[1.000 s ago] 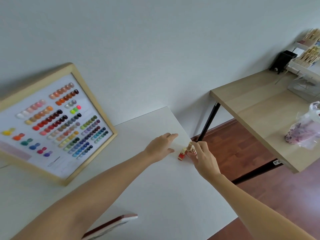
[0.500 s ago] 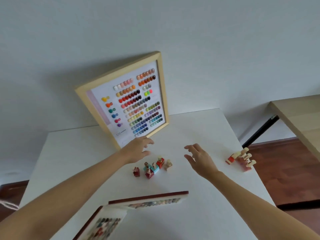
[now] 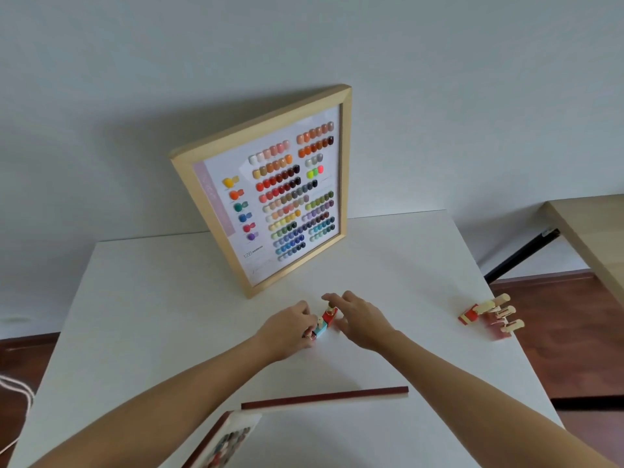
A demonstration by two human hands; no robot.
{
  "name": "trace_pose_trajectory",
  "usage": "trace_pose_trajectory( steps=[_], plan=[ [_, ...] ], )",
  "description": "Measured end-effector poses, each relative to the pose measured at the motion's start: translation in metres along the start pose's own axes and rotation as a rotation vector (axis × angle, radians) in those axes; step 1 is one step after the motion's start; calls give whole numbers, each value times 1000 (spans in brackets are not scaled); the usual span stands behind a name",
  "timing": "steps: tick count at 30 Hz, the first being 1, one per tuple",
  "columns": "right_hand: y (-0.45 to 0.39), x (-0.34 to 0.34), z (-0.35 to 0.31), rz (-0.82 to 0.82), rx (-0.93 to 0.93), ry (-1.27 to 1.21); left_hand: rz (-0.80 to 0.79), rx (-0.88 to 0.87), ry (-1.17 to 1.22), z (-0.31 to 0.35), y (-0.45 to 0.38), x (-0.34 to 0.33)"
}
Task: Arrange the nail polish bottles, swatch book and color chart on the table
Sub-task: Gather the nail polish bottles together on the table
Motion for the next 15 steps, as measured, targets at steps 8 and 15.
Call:
trace_pose_trajectory(
  steps=[8,15],
  plan=[
    [-12,1,0,-25,36,94,4,76,33,3,-4,-6],
    [1,8,11,3,-31,23,-41,95,8,4,-1,12]
  ],
)
Point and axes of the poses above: each hand's wrist, its own y-axis away from the middle knuckle, its own x-axis out of the back of the hand, z = x × y, the point moved 3 cm from there along -y, towards the middle knuckle, and after that the axes turned 6 degrees about x, right-handed, at the moved point
